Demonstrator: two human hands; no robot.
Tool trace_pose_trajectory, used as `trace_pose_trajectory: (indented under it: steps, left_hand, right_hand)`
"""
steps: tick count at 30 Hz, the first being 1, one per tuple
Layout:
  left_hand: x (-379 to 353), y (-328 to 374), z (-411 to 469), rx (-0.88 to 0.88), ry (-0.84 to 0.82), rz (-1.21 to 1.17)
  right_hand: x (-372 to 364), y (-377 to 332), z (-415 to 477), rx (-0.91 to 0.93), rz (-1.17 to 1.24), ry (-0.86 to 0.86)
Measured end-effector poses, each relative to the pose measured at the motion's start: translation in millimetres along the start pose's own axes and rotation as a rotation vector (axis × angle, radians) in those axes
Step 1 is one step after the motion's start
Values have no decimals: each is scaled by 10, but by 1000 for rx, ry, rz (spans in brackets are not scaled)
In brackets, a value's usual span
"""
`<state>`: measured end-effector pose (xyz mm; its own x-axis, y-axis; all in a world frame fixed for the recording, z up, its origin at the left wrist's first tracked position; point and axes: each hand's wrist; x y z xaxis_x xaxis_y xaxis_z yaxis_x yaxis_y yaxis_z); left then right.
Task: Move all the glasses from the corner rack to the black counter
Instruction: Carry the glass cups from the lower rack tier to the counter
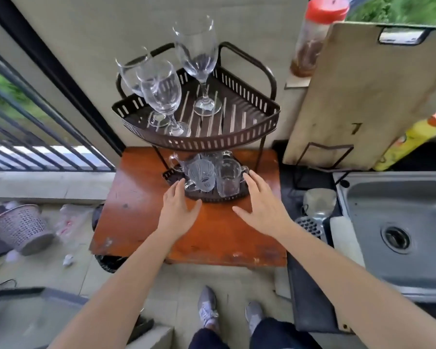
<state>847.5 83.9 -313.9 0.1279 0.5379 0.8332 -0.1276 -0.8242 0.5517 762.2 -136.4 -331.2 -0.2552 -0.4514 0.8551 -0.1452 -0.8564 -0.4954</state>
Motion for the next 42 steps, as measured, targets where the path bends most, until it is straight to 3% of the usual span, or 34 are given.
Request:
trace_pose_trajectory:
  steps: [9, 14, 19, 27, 37, 42]
  left_hand:
    - [-340, -171, 569, 94, -61, -229]
    - [-404, -148, 724, 177, -85, -288]
    - [-401, -65, 757, 148, -104, -326]
    - [-482, -38, 595, 198, -20, -475]
    - [-11, 12, 261, 30, 100, -562]
    - [80, 282, 24, -72, 65, -615]
  right_hand:
    - [-390, -54, 687, -169, 42, -117]
    - [-508, -49, 815, -298, 96, -20]
    - [-591, -67, 806, -404, 219, 51]
    - [-619, -65, 644, -405, 246, 140]
    - [-107, -405, 171, -393, 273, 407]
    - [289, -481, -395, -510, 260, 628]
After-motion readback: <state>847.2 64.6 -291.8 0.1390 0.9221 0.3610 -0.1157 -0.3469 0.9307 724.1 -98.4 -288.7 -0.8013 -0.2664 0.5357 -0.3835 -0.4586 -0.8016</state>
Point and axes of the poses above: each hand's wrist, its own z-axis towards the middle knuckle, its own x-axis out of the back of the hand, y = z × x, and after that the axes turned 12 degrees about y, right-handed
